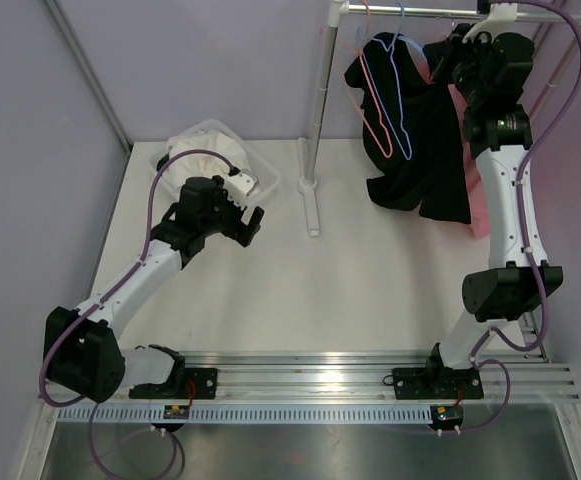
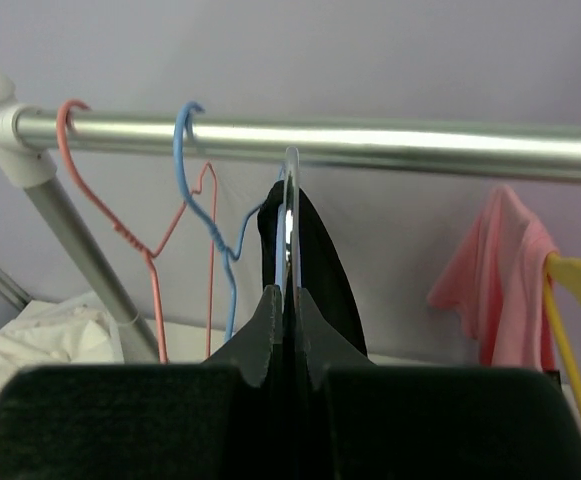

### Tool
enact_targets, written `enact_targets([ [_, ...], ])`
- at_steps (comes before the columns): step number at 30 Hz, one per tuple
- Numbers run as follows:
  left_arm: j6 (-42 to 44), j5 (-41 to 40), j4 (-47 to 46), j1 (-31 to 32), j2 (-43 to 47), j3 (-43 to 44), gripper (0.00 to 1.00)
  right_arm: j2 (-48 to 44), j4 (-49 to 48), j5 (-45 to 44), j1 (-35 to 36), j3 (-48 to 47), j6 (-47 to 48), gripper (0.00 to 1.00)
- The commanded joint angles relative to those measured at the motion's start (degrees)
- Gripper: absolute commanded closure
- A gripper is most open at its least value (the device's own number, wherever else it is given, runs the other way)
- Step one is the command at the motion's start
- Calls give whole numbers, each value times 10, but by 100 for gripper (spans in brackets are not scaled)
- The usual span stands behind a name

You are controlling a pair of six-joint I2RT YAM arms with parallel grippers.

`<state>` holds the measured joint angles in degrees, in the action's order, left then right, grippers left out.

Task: Remove the t-shirt from the hanger
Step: Grab a hanger with a tshirt on it with the right arm

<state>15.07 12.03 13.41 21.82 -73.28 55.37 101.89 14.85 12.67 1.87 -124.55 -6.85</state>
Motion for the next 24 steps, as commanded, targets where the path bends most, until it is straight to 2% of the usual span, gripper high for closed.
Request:
enact_targets([
  [1,8,4,-20,4,-4,24,1,-87,-55,18,0,58,0,100],
  [4,7,5,-20,5,-3,23,1,-124,-58,-20,0,113,-1,100],
  [11,5,5,-21,8,13,18,1,-176,59,-20,-1,136,57,100],
  [16,12,12,-61,8,37,-13,1,-210,95,-64,0,161,44,100],
  [20,10,40,-58,8,54,-20,1,-252,136,-91,0,195,39,100],
  [24,11,29,-73,8,80,-36,1,-298,185,-152,0,224,40,100],
])
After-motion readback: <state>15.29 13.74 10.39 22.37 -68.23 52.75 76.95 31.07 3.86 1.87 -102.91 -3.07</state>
